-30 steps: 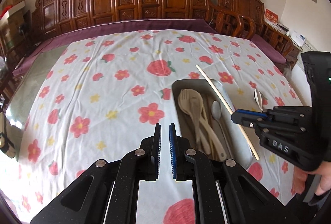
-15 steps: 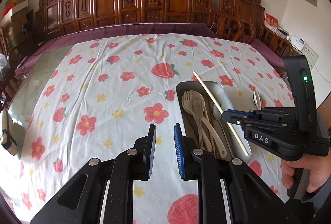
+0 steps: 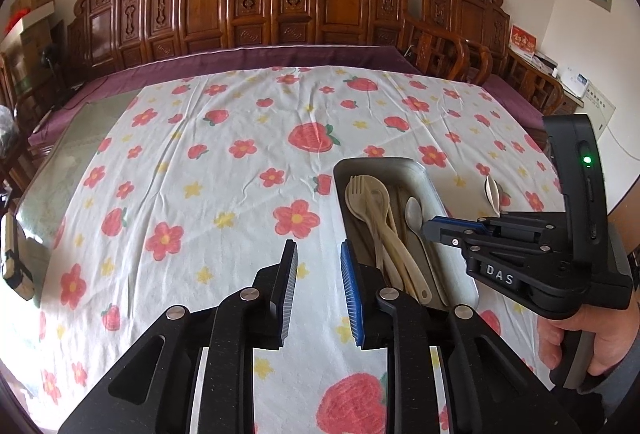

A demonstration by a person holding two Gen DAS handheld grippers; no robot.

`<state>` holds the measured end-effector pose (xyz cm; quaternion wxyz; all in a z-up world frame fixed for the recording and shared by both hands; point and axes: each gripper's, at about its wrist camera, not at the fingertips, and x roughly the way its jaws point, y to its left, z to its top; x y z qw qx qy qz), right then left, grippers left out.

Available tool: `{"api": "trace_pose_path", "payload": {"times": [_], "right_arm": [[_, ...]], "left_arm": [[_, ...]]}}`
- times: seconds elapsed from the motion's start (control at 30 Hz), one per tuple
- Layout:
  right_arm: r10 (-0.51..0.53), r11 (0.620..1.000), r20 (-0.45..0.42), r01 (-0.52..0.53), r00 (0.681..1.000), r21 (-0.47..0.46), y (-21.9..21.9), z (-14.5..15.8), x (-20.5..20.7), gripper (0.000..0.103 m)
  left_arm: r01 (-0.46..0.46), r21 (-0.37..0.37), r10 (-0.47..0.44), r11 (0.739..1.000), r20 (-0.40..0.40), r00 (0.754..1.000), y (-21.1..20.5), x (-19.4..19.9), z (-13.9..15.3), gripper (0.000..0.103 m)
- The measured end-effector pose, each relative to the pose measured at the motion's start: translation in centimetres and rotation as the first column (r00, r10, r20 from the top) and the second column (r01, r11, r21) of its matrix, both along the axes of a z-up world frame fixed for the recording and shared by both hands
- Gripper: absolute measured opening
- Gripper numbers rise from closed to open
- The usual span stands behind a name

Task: Organize utensils
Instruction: 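Lower the wooden chopstick into the tray with the right tool, then grasp the white plastic spoon by its handle with the right tool and lift it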

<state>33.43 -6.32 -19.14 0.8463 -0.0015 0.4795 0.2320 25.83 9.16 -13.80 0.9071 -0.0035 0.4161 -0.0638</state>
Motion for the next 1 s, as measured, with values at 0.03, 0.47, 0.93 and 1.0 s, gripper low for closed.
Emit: {"api": "trace_pose_path", "payload": {"times": [0.03,0.47,0.93,1.0], "right_arm": [[0.0,1.0,0.008,0.0,1.0,0.001,-0.3,0.2,-0.3,0.008],[-0.084,0.995,0.085,0.088,0.993,-0.046,-10.8,1.6,-5.4,0.01],[-0.164,0.98,0.022,0.165,0.986,-0.111,-18.1,-2.5,-3.1,0.02],[-0.16,0.98,0.009,0.16,0.987,-0.116,-17.9,-3.3,-2.4,0.02]], "left_arm": [[-0.001,0.001,0.001,1.0,0.003,1.0,-0.1,-0.1,0.1,0.021],[0.053,0.007,-0.053,0.999,0.042,0.998,-4.9,-0.4,0.9,0.085],[0.145,-0.011,-0.144,0.989,0.019,0.989,-11.3,0.5,-0.8,0.092],[0.158,-0.006,-0.158,0.987,0.011,0.987,-12.0,0.6,-1.0,0.092]]}}
